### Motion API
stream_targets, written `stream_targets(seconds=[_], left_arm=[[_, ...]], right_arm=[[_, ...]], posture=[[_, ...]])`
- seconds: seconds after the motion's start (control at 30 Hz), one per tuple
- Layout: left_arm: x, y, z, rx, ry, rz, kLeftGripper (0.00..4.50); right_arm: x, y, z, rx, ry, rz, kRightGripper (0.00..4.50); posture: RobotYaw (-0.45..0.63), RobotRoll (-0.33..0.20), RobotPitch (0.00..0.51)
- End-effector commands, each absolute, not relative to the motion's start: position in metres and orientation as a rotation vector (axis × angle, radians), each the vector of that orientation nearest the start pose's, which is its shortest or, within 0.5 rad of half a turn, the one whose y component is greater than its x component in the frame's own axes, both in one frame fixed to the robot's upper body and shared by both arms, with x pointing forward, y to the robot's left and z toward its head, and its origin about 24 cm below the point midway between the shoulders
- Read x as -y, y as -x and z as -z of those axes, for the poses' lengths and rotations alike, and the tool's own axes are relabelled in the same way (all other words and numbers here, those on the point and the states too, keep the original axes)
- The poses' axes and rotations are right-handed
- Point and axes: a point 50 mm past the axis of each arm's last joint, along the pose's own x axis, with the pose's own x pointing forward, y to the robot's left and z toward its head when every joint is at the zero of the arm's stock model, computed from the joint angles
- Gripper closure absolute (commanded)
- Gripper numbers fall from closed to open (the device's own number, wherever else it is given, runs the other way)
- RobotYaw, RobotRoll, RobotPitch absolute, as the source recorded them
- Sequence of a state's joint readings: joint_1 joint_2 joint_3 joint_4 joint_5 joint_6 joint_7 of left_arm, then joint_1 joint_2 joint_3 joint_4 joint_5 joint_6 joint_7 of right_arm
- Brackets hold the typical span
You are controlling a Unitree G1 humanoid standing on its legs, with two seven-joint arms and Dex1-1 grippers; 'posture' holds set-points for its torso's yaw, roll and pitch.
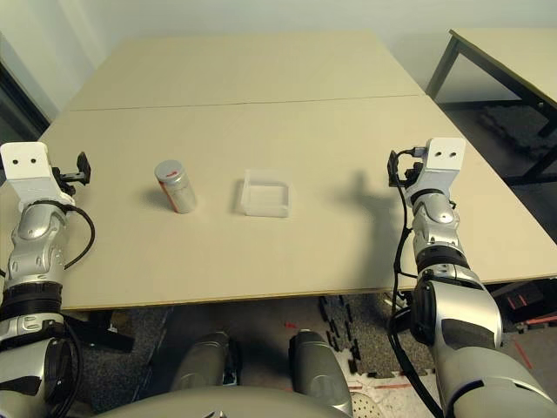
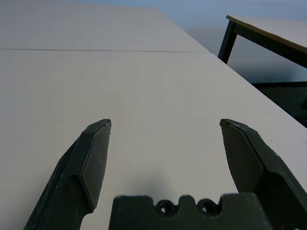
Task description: Pour the medicine from the bottle into the box.
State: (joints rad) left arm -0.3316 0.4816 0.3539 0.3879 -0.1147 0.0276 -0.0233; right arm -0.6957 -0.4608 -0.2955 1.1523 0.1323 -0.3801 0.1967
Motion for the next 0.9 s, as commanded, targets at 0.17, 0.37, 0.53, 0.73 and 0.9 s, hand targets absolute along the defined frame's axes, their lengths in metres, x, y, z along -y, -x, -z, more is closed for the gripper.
stream_targets(seconds=[0.17,0.37,0.53,0.73,0.9], left_arm=[[-0.326,-0.298,-0.113,0.062,-0.194,-0.354,0.03],[-0.335,-0.297,-0.122,0.068,-0.204,-0.29,0.03],[-0.341,-0.289,-0.127,0.063,-0.183,-0.161,0.03],[-0.342,-0.267,-0.129,0.018,-0.147,0.019,0.03],[-0.336,-0.248,-0.13,-0.029,-0.13,0.13,0.03]], right_arm=[[0.307,-0.345,-0.089,0.063,0.098,0.194,0.0],[0.302,-0.349,-0.104,0.114,0.101,0.043,0.0],[0.294,-0.348,-0.123,0.124,0.145,-0.217,0.0],[0.278,-0.341,-0.147,0.095,0.169,-0.51,0.0],[0.259,-0.331,-0.159,0.012,0.196,-0.791,0.0]], posture=[[0.02,0.0,0.043],[0.02,0.0,0.032],[0.01,0.0,0.036],[0.0,0.0,0.057],[0.04,0.0,0.064]])
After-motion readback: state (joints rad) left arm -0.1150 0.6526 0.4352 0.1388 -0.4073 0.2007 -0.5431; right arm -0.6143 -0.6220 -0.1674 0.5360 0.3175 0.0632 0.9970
